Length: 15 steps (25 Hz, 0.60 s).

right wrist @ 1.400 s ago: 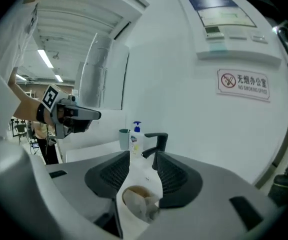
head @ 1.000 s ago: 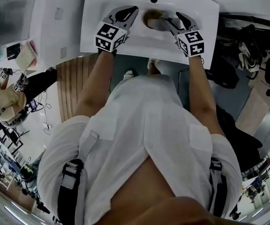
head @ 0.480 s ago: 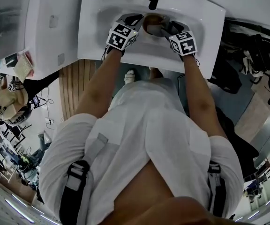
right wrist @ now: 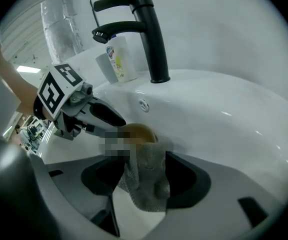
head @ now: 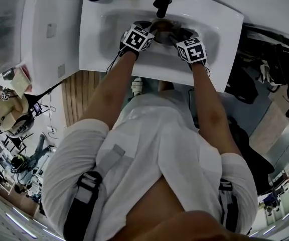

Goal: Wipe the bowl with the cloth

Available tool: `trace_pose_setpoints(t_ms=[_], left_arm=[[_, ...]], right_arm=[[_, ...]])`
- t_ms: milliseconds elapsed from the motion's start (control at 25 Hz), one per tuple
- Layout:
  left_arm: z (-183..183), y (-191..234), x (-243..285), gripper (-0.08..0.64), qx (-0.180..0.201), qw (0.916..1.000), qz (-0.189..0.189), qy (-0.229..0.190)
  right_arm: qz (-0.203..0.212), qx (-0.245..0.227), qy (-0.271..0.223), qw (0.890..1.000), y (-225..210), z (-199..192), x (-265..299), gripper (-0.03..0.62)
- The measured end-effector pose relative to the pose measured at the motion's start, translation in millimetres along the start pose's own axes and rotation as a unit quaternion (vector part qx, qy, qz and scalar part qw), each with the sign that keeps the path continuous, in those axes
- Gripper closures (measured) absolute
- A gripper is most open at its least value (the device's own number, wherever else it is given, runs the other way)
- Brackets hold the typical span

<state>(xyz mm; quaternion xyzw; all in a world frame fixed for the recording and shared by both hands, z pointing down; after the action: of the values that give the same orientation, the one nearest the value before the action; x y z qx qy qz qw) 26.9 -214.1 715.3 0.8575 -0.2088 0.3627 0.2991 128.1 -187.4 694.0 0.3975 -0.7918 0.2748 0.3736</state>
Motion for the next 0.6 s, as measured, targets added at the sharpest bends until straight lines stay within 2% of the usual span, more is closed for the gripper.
trace_pose_setpoints(t_ms=[160,240,400,480,600], left_arm=[[-8.6,2.9,16.2,0.424,-0.018,0.9994,-0.005,0.030],[-11.5,3.6,20.9,0.475,-0.017,0.9988,-0.005,0.045],[-7.2,4.2,23.1,0.525,-0.041,0.9985,-0.003,0.037],[-1.8,1.0,20.5,0.541,-0.040,0.9986,-0.003,0.033],[3.8,-5.7,12.8,0.541,-0.030,0.9989,0.000,0.036]], right_arm=[[0.001,-0.006,0.015,1.000,0.0,-5.4,6.3,0.337],[0.001,-0.010,0.022,1.000,0.4,-8.5,9.8,0.337],[0.003,-0.020,0.033,0.999,1.5,-11.0,14.7,0.339],[0.004,-0.030,0.037,0.999,3.1,-12.0,15.2,0.360],[0.004,-0.049,0.033,0.998,7.3,-10.2,11.0,0.452]])
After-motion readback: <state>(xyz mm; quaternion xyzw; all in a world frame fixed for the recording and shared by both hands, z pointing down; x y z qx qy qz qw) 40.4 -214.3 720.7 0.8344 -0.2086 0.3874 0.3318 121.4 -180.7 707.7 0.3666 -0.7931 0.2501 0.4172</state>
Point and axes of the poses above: the fingertips, and each gripper's own axes: x forward along the fingers, y to its left, z out of its top, the point moved 2 cm from there along -x, backward along the fingers, and after that the axes turned 9 degrees about -z, right-handed, at the moved point
